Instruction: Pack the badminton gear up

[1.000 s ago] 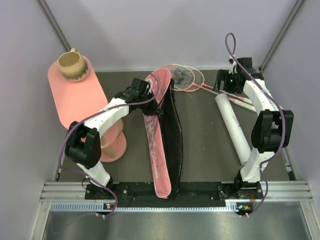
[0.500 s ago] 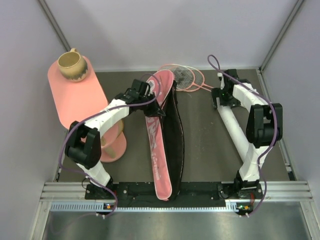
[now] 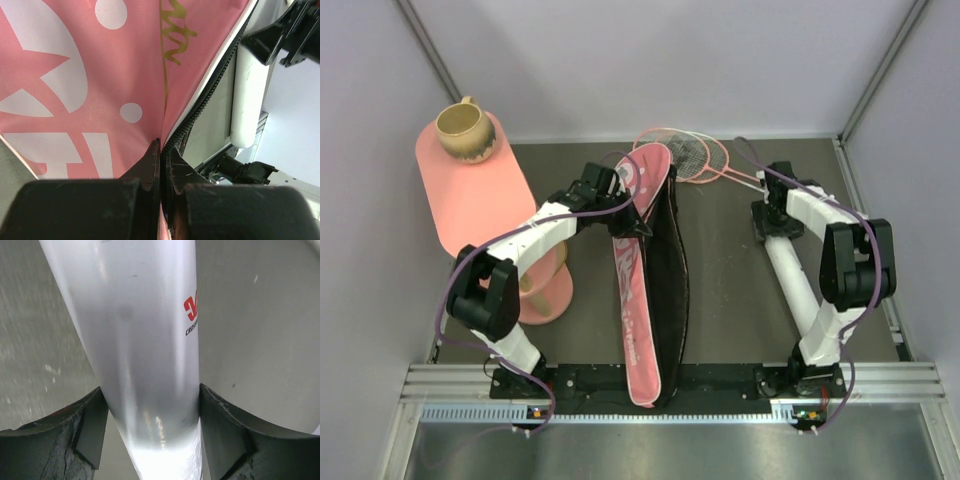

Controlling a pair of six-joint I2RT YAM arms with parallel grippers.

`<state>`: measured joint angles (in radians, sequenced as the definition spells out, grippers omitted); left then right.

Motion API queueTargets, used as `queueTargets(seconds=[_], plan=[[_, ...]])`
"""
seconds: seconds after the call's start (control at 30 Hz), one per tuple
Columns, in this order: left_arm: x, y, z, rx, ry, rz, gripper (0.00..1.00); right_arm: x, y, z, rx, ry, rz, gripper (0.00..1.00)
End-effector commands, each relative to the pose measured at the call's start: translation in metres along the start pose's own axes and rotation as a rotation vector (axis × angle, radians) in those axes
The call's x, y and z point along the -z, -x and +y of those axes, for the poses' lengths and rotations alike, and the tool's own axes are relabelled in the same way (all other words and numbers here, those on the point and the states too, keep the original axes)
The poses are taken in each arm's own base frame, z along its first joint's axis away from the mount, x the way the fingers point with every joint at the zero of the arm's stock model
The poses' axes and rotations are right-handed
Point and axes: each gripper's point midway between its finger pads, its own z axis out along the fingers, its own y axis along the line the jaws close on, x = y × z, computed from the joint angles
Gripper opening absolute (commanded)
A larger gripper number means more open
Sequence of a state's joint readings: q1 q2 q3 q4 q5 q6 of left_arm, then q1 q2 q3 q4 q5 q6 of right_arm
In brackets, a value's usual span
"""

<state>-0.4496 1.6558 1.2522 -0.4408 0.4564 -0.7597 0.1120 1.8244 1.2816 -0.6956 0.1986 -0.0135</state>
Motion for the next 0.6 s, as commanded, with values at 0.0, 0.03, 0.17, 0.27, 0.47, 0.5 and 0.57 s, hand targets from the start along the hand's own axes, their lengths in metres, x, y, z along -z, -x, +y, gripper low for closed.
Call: queueTargets(seconds=[0.0,0.03,0.17,0.27,0.47,0.5,0.57], plan=[[0.016,0.004,-0.028,-0.025,-0.108,-0.019,0.00,0.028,-0.028,0.008,0.036,0.000,-0.003,0.52],[0.016,0.004,-0.028,-0.029,-0.108,-0.022,0.00,0.033,-0.036,0.014,0.058,0.007,-0.006,0.51],[0.018,0.005,-0.029,-0.036,-0.106,-0.022,0.00,0.041,-0.049,0.020,0.028,0.016,-0.006,0.58],[0.018,0.005,-0.029,-0.036,-0.104,-0.025,0.00,0.049,-0.033,0.018,0.012,0.011,-0.053,0.73],[0.015,0.006,-0.025,-0.038,-0.093,-0.024,0.00,0.074,0.046,0.026,-0.020,0.067,-0.205,0.84],[0.015,0.006,-0.025,-0.041,-0.093,-0.024,0.00,0.086,0.073,0.026,-0.022,0.074,-0.268,0.84],[0.016,0.007,-0.026,-0.052,-0.097,-0.028,0.00,0.085,0.096,0.023,0.000,0.062,-0.295,0.85]])
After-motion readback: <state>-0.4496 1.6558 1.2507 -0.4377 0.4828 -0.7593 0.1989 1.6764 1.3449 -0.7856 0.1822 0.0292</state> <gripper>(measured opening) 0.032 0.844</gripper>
